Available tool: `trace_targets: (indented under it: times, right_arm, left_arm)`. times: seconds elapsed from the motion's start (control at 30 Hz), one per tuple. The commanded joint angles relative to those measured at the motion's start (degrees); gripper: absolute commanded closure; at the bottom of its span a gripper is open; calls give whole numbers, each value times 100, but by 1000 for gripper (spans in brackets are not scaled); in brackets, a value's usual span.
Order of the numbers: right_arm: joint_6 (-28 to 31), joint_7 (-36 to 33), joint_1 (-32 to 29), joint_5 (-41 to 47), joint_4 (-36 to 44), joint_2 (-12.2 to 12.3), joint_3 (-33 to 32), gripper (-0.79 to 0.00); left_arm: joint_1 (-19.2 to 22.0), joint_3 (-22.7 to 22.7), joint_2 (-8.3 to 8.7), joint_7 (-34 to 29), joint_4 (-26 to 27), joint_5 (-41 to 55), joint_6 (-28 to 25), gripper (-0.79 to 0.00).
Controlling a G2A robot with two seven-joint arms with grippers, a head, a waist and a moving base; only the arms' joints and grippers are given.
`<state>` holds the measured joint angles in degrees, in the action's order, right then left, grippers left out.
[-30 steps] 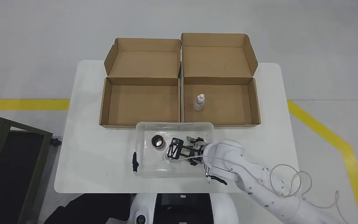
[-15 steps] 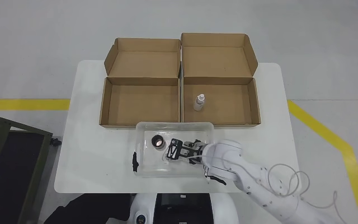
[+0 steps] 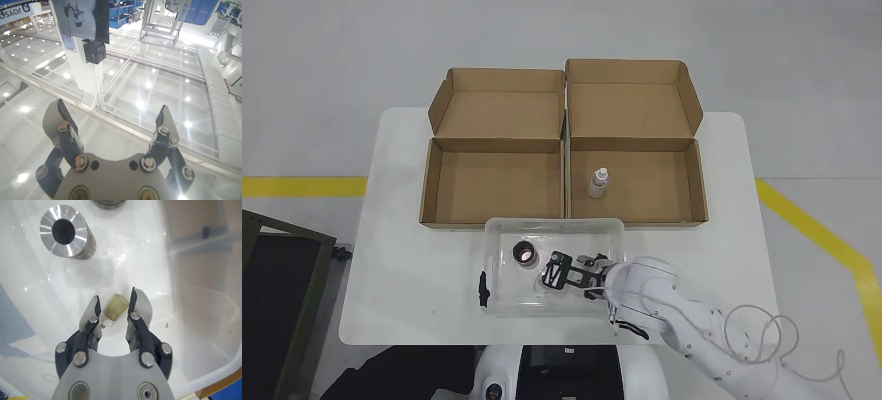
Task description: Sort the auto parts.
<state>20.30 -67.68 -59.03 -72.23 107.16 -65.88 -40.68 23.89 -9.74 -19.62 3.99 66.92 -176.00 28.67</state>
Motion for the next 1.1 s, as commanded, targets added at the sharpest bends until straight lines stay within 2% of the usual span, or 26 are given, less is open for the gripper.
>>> trace_targets:
  times: [0.0, 0.13, 0.2, 0.3, 1.07]
  right_arm:
    - [-6, -1, -2, 50, -42, -9, -18, -277]
    - [-15, -13, 11, 109, -91, -30, -38, -179]
    - [-1, -24, 27, 130, -119, -43, -33, -154]
    - [11, -21, 46, 160, -148, -62, -28, 0]
    - [251, 577, -176, 117, 334, -11, -498, 0]
  left_arm:
    - [0, 0, 0, 0, 0, 0, 0, -785]
    - [0, 0, 0, 0, 0, 0, 0, -785]
    - [0, 0, 0, 0, 0, 0, 0, -785]
    - [0, 0, 0, 0, 0, 0, 0, -785]
    - [0, 0, 0, 0, 0, 0, 0, -785]
